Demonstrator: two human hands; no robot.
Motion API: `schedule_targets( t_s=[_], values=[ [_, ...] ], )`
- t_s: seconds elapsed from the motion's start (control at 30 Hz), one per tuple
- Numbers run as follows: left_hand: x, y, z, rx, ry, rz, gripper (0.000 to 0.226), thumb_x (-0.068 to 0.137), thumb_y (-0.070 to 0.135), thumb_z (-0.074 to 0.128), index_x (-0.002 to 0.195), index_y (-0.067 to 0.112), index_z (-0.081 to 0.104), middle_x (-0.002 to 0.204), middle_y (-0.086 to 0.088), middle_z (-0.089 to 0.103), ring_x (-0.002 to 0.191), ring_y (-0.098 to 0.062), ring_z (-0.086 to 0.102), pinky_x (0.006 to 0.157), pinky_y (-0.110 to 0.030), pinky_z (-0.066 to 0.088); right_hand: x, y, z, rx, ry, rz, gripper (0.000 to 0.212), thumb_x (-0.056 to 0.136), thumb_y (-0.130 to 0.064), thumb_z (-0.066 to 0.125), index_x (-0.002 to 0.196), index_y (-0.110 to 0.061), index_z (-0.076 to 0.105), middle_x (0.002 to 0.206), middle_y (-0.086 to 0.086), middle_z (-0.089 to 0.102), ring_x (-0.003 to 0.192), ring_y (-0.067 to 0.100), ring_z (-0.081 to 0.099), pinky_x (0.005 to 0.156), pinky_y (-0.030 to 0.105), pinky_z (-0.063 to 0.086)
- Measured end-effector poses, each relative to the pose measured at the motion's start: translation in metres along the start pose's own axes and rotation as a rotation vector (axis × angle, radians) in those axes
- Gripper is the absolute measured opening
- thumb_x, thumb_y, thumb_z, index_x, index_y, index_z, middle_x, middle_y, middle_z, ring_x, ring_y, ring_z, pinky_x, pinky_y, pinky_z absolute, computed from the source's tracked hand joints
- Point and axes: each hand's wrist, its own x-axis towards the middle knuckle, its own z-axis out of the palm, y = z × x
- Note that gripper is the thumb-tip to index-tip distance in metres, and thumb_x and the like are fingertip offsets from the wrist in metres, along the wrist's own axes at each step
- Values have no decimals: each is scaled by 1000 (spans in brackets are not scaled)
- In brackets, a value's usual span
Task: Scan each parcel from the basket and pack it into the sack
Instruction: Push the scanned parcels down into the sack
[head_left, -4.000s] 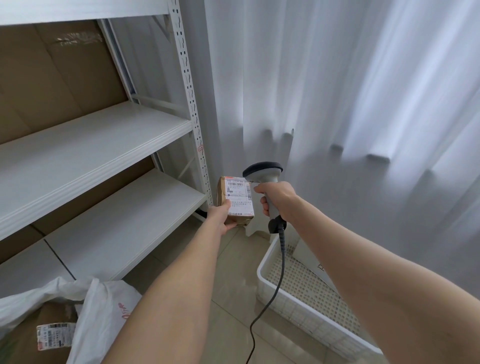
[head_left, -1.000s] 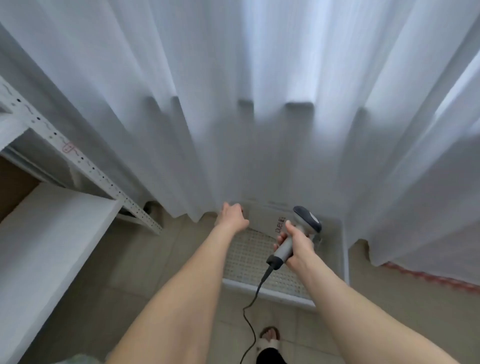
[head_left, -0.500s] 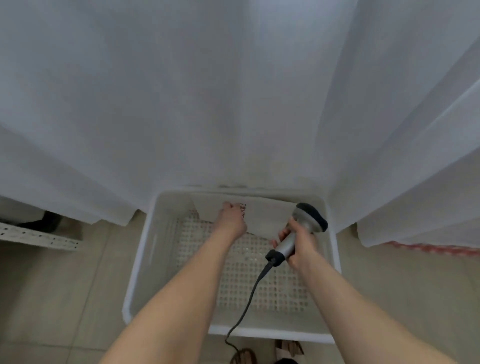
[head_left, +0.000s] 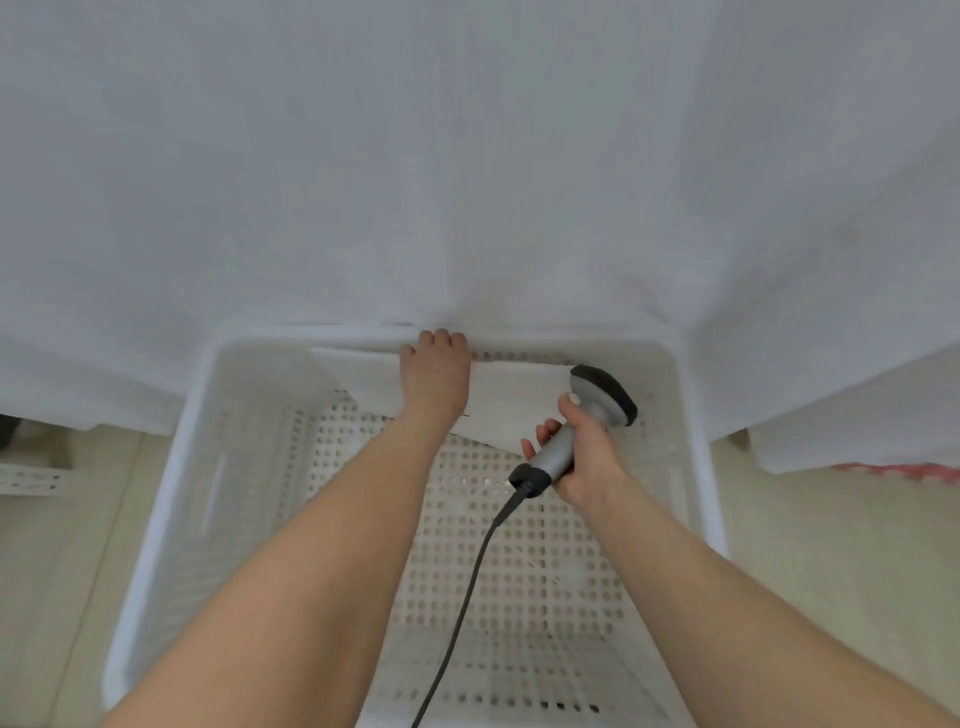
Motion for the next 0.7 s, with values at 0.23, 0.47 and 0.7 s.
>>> schedule_targets(
  t_s=[0.23,0.47,0.7],
  values=[
    [-37,-21,-20,-67,-174,-10,21,96,13,47,115,15,57,113,-4,55,105,-25,56,69,-34,43,-38,13,-6,-13,72,-20,20,88,-20,72,90,-6,59,68,5,55,64,16,57,70,37,57],
    [-109,-91,-120,-252,-131,-117,24,91,7,45,114,10,51,113,-16,57,103,-37,59,76,-39,46,-157,14,14,-24,174,-103,15,87,-11,71,79,-9,58,58,2,56,50,13,54,60,32,53],
    [-188,-156,-251,-397,41,-162,29,91,8,44,115,11,61,108,-17,55,99,-39,57,75,-41,44,-293,0,53,-65,162,-165,16,88,-10,69,100,-7,59,72,5,64,57,13,59,58,29,50]
  ],
)
